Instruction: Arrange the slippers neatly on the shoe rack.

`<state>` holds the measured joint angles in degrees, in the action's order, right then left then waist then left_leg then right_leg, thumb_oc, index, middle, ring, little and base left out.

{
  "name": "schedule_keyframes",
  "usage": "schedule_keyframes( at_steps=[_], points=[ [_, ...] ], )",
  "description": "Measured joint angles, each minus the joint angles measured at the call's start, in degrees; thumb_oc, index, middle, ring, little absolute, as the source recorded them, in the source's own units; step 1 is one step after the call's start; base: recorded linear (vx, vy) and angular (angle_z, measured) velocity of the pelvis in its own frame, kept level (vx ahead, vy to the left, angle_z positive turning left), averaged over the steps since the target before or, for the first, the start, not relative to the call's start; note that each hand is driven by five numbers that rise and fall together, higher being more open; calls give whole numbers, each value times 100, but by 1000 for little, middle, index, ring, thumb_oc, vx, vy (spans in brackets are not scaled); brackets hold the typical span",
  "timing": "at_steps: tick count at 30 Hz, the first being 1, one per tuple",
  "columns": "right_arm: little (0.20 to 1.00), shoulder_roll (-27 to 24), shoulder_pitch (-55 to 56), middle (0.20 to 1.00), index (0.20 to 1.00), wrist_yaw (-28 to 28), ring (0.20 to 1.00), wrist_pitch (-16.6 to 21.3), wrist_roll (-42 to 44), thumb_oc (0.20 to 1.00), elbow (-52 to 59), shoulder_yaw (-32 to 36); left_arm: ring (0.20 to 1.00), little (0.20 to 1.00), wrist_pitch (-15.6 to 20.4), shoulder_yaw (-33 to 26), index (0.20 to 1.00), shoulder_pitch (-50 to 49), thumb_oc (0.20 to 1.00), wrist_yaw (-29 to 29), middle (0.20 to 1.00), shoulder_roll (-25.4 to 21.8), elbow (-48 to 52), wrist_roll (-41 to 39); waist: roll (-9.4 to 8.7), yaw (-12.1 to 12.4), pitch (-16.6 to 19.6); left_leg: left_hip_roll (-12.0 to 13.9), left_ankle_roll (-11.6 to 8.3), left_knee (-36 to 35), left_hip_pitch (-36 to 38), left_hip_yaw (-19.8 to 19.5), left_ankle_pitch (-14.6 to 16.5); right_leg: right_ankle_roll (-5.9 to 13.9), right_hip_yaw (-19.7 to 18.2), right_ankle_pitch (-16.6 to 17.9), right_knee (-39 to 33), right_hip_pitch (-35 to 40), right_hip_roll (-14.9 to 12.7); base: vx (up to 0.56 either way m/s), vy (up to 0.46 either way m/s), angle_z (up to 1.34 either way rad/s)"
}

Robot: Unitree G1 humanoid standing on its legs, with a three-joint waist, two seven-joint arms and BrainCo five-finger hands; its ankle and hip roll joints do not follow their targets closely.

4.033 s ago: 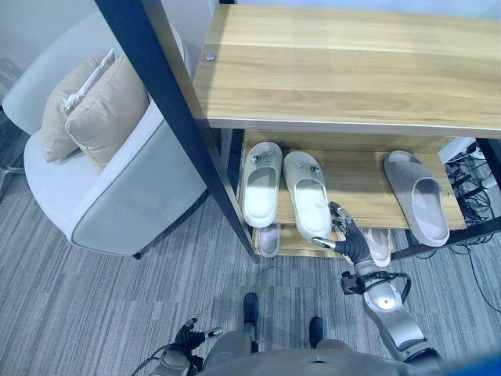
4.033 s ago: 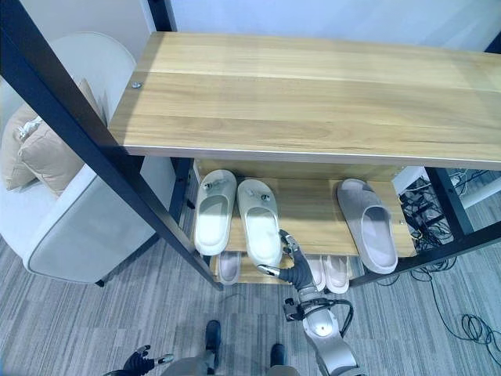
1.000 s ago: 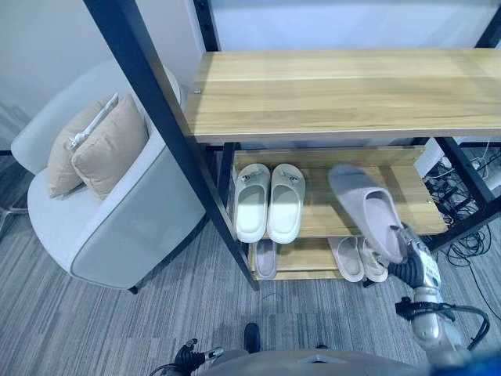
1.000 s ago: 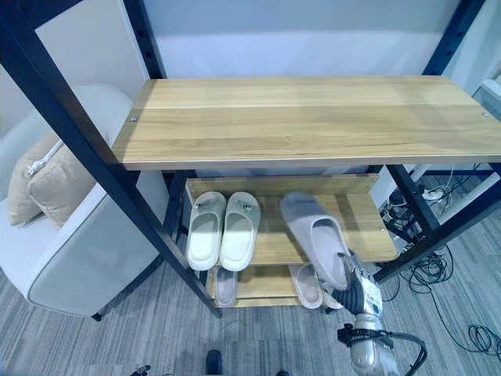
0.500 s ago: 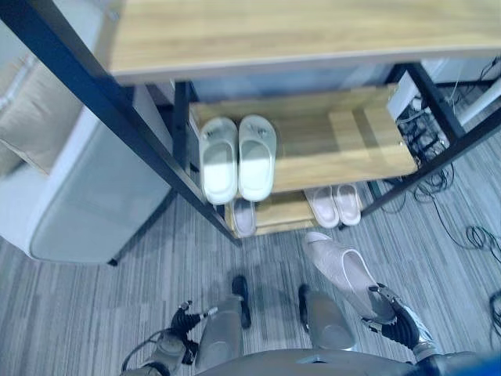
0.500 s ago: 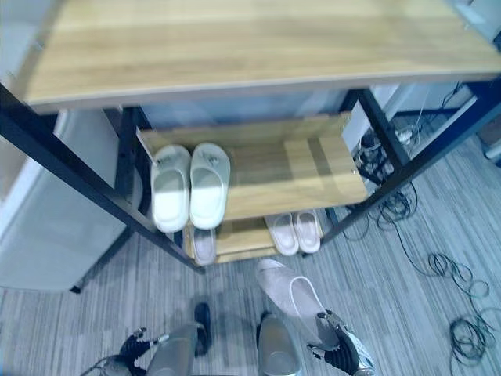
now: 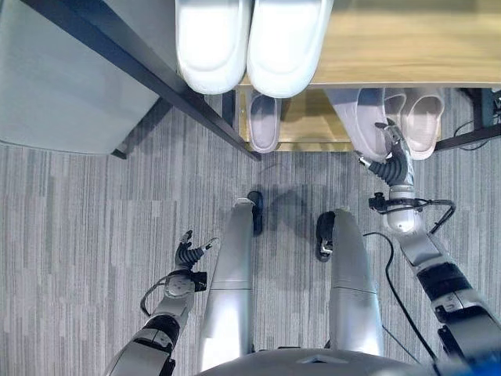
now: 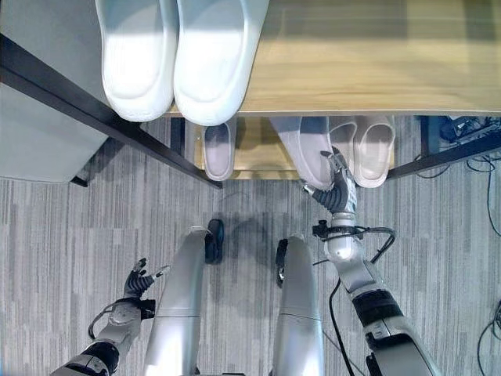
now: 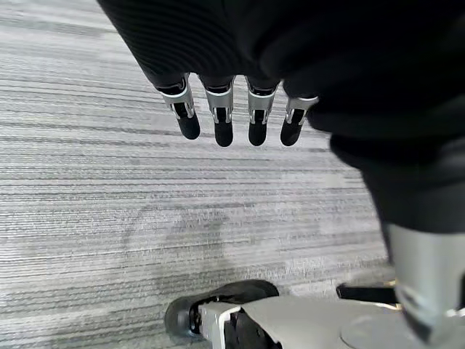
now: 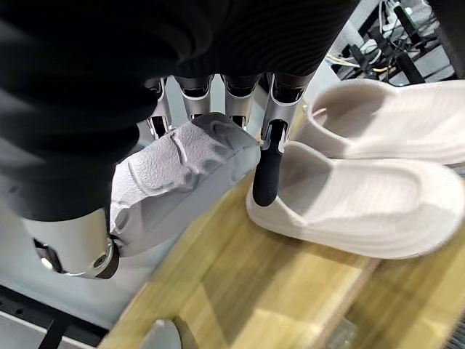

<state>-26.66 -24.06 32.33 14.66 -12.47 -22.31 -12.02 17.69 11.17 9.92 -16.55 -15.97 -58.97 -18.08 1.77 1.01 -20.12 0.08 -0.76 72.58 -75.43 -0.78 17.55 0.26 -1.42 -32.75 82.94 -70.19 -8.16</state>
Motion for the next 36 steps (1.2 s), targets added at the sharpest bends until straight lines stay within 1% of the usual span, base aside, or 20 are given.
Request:
schedule_keyframes(
  at_steps=[4,7,8,10,11,12,13,14,15,16,17,18,19,20,21,23,27,31,34,36],
  points=[
    [200,116,-376,200,200,103,200,-93,-13,200,7,-49,1000,1000,31,-52,1000,34,1000,-15,1000,17,39,-393,46,60,89,-39,-11,800,-563,-99,236,18,-7,-352,796,-442,-17,59,-53,10],
    [200,144,-300,200,200,145,200,-200,-15,200,1,-104,1000,1000,51,-46,1000,-32,1000,-19,1000,135,90,-619,47,119,278,-114,-104,1308,-802,-164,426,-25,-13,-656,1346,-606,-65,82,-79,12],
    [200,206,-329,200,200,146,200,-285,3,200,-7,-253,1000,1000,55,-8,1000,-160,1000,-22,1000,153,176,-761,59,151,450,-137,-167,1608,-1005,-228,491,29,-5,-720,1628,-775,-26,116,-79,-1],
    [200,393,-475,200,200,146,200,-415,27,200,-2,-368,1000,1000,48,-18,1000,-314,1000,-19,1000,206,158,-947,79,142,618,-140,-146,2597,-1380,-358,846,-34,-17,-1211,2571,-982,-61,114,-55,4],
    [200,398,-498,200,200,143,200,-448,42,200,-2,-410,1000,1000,39,0,1000,-329,1000,-21,1000,231,122,-998,47,152,682,-156,-202,2831,-1531,-392,899,-40,-17,-1323,2836,-1101,-80,99,-43,3],
    [200,400,-536,200,200,125,200,-508,39,200,1,-449,1000,1000,36,4,1000,-403,1000,-24,1000,220,45,-1007,26,185,768,-182,-278,3104,-1675,-456,963,-21,-41,-1354,3095,-1232,-10,122,-41,-9],
    [200,399,-548,200,200,122,200,-520,39,200,1,-440,1000,1000,11,-6,1000,-459,1000,-31,1000,220,11,-1009,23,184,772,-161,-260,3286,-1719,-480,1030,-23,-62,-1434,3268,-1251,-2,98,-31,-3],
    [200,398,-490,200,200,131,200,-580,45,200,-9,-409,1000,1000,-1,1,1000,-481,1000,-38,1000,213,26,-1011,-7,138,791,-158,-370,3388,-1769,-452,1078,43,-83,-1505,3384,-1278,-23,126,-41,-5],
    [200,366,-497,200,200,110,200,-634,40,200,-6,-426,1000,1000,5,-3,1000,-592,1000,-64,1000,184,76,-1011,-10,140,820,-150,-292,3672,-1715,-481,1200,21,-130,-1490,3563,-1302,8,84,-19,-28],
    [200,379,-611,200,200,108,200,-704,49,200,-2,-444,1000,1000,13,13,1000,-743,1000,-146,1000,130,163,-1010,3,143,820,-152,-362,4182,-1801,-508,1370,94,-150,-1589,4032,-1389,17,102,-16,-40],
    [200,373,-737,200,200,114,200,-718,50,200,0,-420,1000,1000,9,-4,1000,-736,1000,-162,1000,100,150,-1012,9,103,820,-111,-381,4500,-2021,-519,1457,-14,-267,-1683,4389,-1562,18,84,-12,-27],
    [200,381,-812,200,200,116,200,-751,54,200,16,-411,1000,1000,4,25,1000,-626,1000,-181,1000,81,155,-1023,-23,92,832,-104,-523,4590,-2267,-513,1491,-14,-325,-1682,4511,-1820,2,72,-22,1],
    [200,393,-940,200,200,39,200,-777,42,200,9,-490,1000,1000,-6,220,1000,-550,1000,-208,1000,85,192,-1061,33,-29,808,-279,-233,5723,-2131,-610,1932,73,-479,-1639,4781,-2205,-86,59,-22,-1],
    [200,406,-899,200,200,38,200,-844,47,200,2,-556,1000,1000,-1,220,1000,-574,1000,-211,1000,94,275,-1060,78,-69,727,-300,-515,5769,-1893,-689,2671,272,-530,-1534,4919,-2255,-62,53,-19,7],
    [200,423,-855,200,200,-60,200,-996,65,200,-1,-723,1000,1000,-61,216,1000,-617,1000,-210,1000,115,269,-1063,49,-144,647,-313,-476,5860,-1902,-584,2675,373,-660,-1512,5083,-2236,14,55,-8,14],
    [200,427,-1159,200,200,-167,200,-1003,235,200,-165,-872,1000,1000,-132,211,1000,-602,1000,-207,1000,112,236,-1066,38,-115,466,-287,-476,5835,-1910,-577,2673,367,-708,-1514,5120,-2310,19,40,-2,11],
    [200,541,-1755,200,200,-324,200,-1209,439,200,-759,-949,1000,1000,-256,209,1000,-705,1000,-113,1000,114,78,-1062,60,-119,362,-278,-438,5649,-1627,-613,2658,203,-571,-1570,4971,-2064,-9,8,0,-1],
    [200,820,-2744,200,200,-302,200,-1502,439,200,-1987,-1075,1000,1000,-340,205,1000,-633,1000,-98,1000,81,-106,-1058,64,-107,315,-234,-412,5517,-1335,-608,2670,210,-556,-1572,4790,-1740,-6,1,10,-3],
    [200,1065,-3456,200,200,-507,200,-1649,495,200,-2670,-1633,1000,1000,-388,218,1000,-530,1000,-71,1000,83,-222,-1064,65,-16,314,-242,-413,5514,-1332,-610,2670,216,-552,-1573,4795,-1735,-12,2,5,1],
    [200,1154,-3455,200,200,-548,200,-1727,495,200,-2667,-1629,1000,1000,-417,218,1000,-502,1000,14,1000,83,-247,-1061,60,3,306,-237,-411,5513,-1332,-603,2670,209,-553,-1568,4782,-1729,-9,0,0,0]
  ],
)
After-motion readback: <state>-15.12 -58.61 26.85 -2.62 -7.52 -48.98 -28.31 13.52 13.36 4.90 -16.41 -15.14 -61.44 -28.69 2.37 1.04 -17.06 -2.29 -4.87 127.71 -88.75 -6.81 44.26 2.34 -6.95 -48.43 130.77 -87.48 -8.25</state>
